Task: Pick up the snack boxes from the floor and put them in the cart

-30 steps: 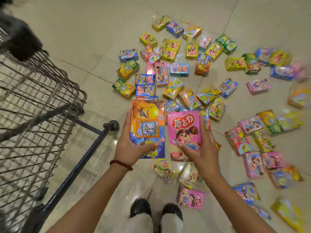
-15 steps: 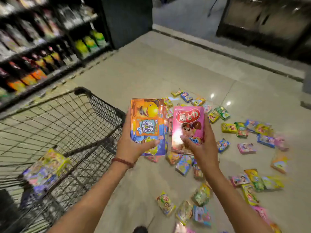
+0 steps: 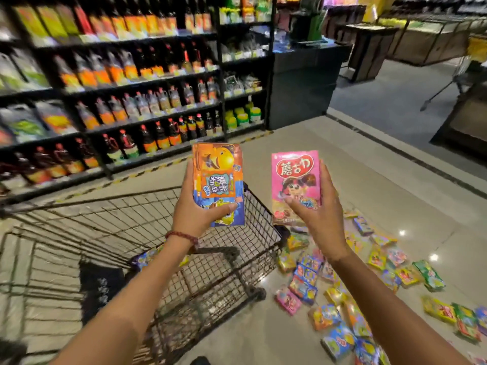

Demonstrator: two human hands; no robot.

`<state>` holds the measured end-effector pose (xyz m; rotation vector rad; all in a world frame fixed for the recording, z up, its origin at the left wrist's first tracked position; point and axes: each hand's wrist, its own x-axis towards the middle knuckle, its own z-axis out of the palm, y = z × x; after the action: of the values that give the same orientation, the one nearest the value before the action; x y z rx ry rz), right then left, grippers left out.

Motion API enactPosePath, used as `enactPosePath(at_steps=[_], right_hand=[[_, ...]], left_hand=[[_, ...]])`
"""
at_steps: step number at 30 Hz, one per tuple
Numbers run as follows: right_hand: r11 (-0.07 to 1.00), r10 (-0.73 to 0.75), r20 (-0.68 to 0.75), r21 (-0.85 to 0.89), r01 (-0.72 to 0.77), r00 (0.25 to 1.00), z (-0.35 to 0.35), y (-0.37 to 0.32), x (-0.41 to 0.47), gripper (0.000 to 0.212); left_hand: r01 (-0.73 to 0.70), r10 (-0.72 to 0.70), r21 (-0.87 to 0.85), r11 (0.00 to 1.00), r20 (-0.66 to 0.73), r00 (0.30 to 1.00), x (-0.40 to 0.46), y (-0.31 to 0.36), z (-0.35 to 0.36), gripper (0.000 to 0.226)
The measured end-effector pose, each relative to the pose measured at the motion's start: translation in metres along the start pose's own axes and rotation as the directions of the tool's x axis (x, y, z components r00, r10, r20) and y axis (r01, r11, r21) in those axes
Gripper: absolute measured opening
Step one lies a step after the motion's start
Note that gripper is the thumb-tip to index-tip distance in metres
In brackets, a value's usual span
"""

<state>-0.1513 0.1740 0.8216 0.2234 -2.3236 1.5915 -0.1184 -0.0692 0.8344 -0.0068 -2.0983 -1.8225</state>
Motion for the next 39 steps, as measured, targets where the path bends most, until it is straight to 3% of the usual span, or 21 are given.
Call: enactPosePath(at_steps=[5,10,16,20,26,29,32,34,36,39], right_hand=[[0.994,-0.088,0.100,0.070,0.082,0.991,0.096,-0.033,0.039,0.089],[0.989,-0.095,0.222,0.129,0.068,0.970,0.199,-0.044,0.074,0.095],[0.987,-0.031,0.349,0.161,-0.027,0.936,0.295,-0.029,0.071,0.090],[0.993,0.041,0.426,0.082,-0.084,0.904,0.335,-0.001,0.060,0.094],[0.993,0.074,0.535,0.037,-0.111,0.842,0.377,0.048,0.047,0.074],[0.972,0.147,0.592,0.060,-0.225,0.793,0.397,0.085,0.033,0.079],[0.966,0.195,0.640,0.008,-0.260,0.743,0.417,0.123,0.016,0.075],[0.950,0.264,0.670,-0.059,-0.305,0.694,0.431,0.151,0.004,0.083],[0.946,0.294,0.706,-0.121,-0.300,0.645,0.446,0.178,-0.005,0.092],[0.939,0.328,0.710,-0.176,-0.294,0.624,0.469,0.213,-0.015,0.087]], left_hand=[[0.008,-0.003,0.029,1.000,-0.159,0.987,0.033,-0.020,-0.095,0.106],[0.092,-0.077,0.030,0.995,-0.324,0.943,0.068,-0.063,-0.187,0.115],[0.244,-0.228,-0.002,0.970,-0.363,0.903,0.068,-0.134,-0.248,0.119],[0.324,-0.297,0.009,0.946,-0.381,0.875,0.055,-0.181,-0.258,0.103],[0.469,-0.453,-0.063,0.881,-0.395,0.799,0.034,-0.245,-0.251,0.119],[0.525,-0.513,-0.095,0.846,-0.412,0.753,0.019,-0.283,-0.242,0.119],[0.584,-0.570,-0.109,0.804,-0.420,0.706,0.006,-0.326,-0.234,0.114],[0.636,-0.616,-0.118,0.763,-0.435,0.657,0.001,-0.355,-0.229,0.109],[0.686,-0.650,-0.093,0.721,-0.434,0.624,-0.005,-0.385,-0.225,0.107],[0.728,-0.693,-0.088,0.680,-0.403,0.598,-0.008,-0.423,-0.220,0.106]])
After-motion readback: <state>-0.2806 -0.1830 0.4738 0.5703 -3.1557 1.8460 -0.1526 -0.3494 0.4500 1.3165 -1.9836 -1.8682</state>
